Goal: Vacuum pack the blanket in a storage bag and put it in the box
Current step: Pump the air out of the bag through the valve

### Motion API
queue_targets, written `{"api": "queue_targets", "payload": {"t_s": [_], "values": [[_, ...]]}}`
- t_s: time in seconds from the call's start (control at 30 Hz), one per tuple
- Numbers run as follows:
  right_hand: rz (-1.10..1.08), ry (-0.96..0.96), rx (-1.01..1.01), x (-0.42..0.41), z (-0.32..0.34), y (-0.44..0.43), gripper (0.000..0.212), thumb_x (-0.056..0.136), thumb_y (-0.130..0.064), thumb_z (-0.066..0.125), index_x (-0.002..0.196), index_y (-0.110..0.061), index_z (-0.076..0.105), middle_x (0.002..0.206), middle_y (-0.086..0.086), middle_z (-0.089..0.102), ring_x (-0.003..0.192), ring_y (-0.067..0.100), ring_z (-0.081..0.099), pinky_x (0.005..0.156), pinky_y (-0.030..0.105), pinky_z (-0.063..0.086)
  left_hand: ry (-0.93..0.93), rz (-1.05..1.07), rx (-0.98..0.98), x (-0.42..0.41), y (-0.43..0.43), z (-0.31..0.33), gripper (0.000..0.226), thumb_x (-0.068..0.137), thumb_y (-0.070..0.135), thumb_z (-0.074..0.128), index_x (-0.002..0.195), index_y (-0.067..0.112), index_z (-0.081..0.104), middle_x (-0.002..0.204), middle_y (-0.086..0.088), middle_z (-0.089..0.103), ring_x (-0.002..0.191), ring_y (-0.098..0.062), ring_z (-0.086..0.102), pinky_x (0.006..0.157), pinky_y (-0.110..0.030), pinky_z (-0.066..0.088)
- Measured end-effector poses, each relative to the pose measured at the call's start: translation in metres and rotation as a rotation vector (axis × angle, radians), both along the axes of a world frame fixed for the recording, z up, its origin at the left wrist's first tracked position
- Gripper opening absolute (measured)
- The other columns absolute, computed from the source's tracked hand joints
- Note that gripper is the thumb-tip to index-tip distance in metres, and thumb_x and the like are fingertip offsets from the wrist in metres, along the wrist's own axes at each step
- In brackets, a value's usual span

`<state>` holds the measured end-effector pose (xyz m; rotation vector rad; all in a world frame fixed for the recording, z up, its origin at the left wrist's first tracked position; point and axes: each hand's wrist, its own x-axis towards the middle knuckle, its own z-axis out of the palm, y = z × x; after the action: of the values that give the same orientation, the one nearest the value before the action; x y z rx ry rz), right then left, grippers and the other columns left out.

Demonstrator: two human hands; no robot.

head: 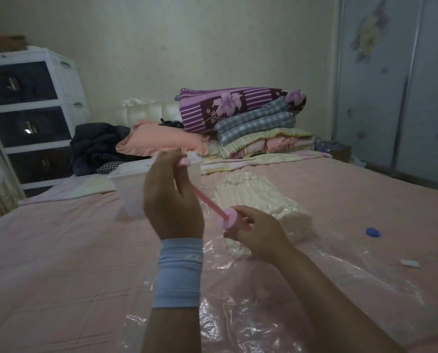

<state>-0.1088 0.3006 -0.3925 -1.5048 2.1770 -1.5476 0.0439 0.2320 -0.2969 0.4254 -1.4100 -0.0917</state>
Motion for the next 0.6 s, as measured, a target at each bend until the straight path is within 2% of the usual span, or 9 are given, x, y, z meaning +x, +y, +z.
{"api": "queue_targets", "payload": {"t_s": [0.03, 0.1, 0.17, 0.2, 0.3, 0.37, 0.47, 0.53, 0.6], "values": [[-0.004, 0.004, 0.002, 0.000, 0.000, 0.000, 0.052, 0.071, -0.047, 0.084, 0.119, -0.043, 0.065, 0.103, -0.022, 0.070, 0.093, -0.002, 0.062, 0.079, 0.022, 0.050, -0.045, -0.039, 0.039, -0.008, -0.001, -0.012, 0.018, 0.098, 0.013, 0.053, 0.109, 0.010, 0.066, 0.106, -0.002, 0.069, 0.098, -0.014, 0.064, 0.087, -0.028, 0.054], [-0.019, 0.009, 0.000, 0.002, 0.001, 0.000, 0.051, 0.073, -0.048, 0.083, 0.120, -0.042, 0.066, 0.104, -0.021, 0.071, 0.093, -0.001, 0.063, 0.081, 0.026, 0.052, -0.255, -0.149, 0.132, -0.023, -0.004, -0.043, 0.023, 0.095, 0.009, 0.051, 0.112, 0.014, 0.065, 0.109, -0.002, 0.069, 0.099, -0.017, 0.065, 0.087, -0.036, 0.056], [-0.026, 0.018, -0.008, 0.004, 0.001, 0.000, 0.046, 0.075, -0.050, 0.080, 0.118, -0.042, 0.066, 0.101, -0.021, 0.071, 0.090, -0.001, 0.064, 0.081, 0.028, 0.054, -0.452, -0.222, 0.219, -0.031, -0.004, -0.066, 0.023, 0.094, 0.014, 0.050, 0.109, 0.019, 0.066, 0.106, 0.001, 0.068, 0.099, -0.019, 0.064, 0.085, -0.040, 0.056], [-0.025, 0.025, -0.008, 0.004, 0.002, 0.001, 0.044, 0.076, -0.051, 0.078, 0.117, -0.043, 0.066, 0.100, -0.021, 0.071, 0.090, -0.001, 0.064, 0.081, 0.029, 0.054, -0.485, -0.222, 0.233, -0.031, -0.003, -0.067, 0.021, 0.094, 0.018, 0.050, 0.105, 0.020, 0.067, 0.102, 0.003, 0.068, 0.094, -0.018, 0.064, 0.081, -0.039, 0.055], [-0.023, 0.023, 0.001, 0.002, 0.001, 0.002, 0.049, 0.074, -0.050, 0.082, 0.120, -0.044, 0.065, 0.102, -0.023, 0.070, 0.091, -0.004, 0.062, 0.079, 0.024, 0.051, -0.371, -0.159, 0.119, -0.018, 0.001, -0.042, 0.017, 0.095, 0.015, 0.053, 0.101, 0.015, 0.069, 0.091, -0.001, 0.070, 0.079, -0.016, 0.064, 0.073, -0.037, 0.057], [-0.022, 0.008, -0.001, 0.000, 0.000, 0.001, 0.050, 0.071, -0.049, 0.084, 0.118, -0.047, 0.065, 0.101, -0.025, 0.070, 0.091, -0.006, 0.061, 0.078, 0.021, 0.050, -0.189, -0.089, 0.004, -0.001, 0.002, -0.015, 0.018, 0.096, 0.013, 0.054, 0.104, 0.010, 0.070, 0.095, -0.005, 0.072, 0.087, -0.019, 0.068, 0.080, -0.035, 0.058], [-0.017, -0.001, 0.000, -0.002, 0.000, 0.001, 0.051, 0.070, -0.048, 0.085, 0.117, -0.046, 0.065, 0.101, -0.024, 0.070, 0.092, -0.005, 0.062, 0.082, 0.023, 0.052, -0.003, 0.038, -0.067, 0.016, -0.002, 0.008, 0.019, 0.097, 0.016, 0.057, 0.109, 0.008, 0.070, 0.113, -0.008, 0.069, 0.114, -0.025, 0.062, 0.098, -0.035, 0.050], [-0.014, 0.000, 0.007, 0.000, 0.000, 0.000, 0.052, 0.070, -0.047, 0.085, 0.118, -0.045, 0.066, 0.101, -0.023, 0.070, 0.093, -0.004, 0.062, 0.082, 0.025, 0.053, 0.029, 0.013, -0.062, 0.011, -0.006, 0.002, 0.020, 0.097, 0.017, 0.057, 0.110, 0.008, 0.070, 0.117, -0.008, 0.068, 0.115, -0.021, 0.061, 0.100, -0.032, 0.049], [-0.015, 0.011, 0.011, 0.002, 0.000, -0.001, 0.053, 0.071, -0.048, 0.084, 0.120, -0.044, 0.065, 0.104, -0.022, 0.070, 0.094, -0.002, 0.062, 0.084, 0.027, 0.053, -0.033, -0.072, -0.006, -0.002, -0.007, -0.019, 0.020, 0.097, 0.017, 0.056, 0.110, 0.010, 0.069, 0.118, -0.008, 0.068, 0.111, -0.018, 0.063, 0.095, -0.031, 0.052]]}}
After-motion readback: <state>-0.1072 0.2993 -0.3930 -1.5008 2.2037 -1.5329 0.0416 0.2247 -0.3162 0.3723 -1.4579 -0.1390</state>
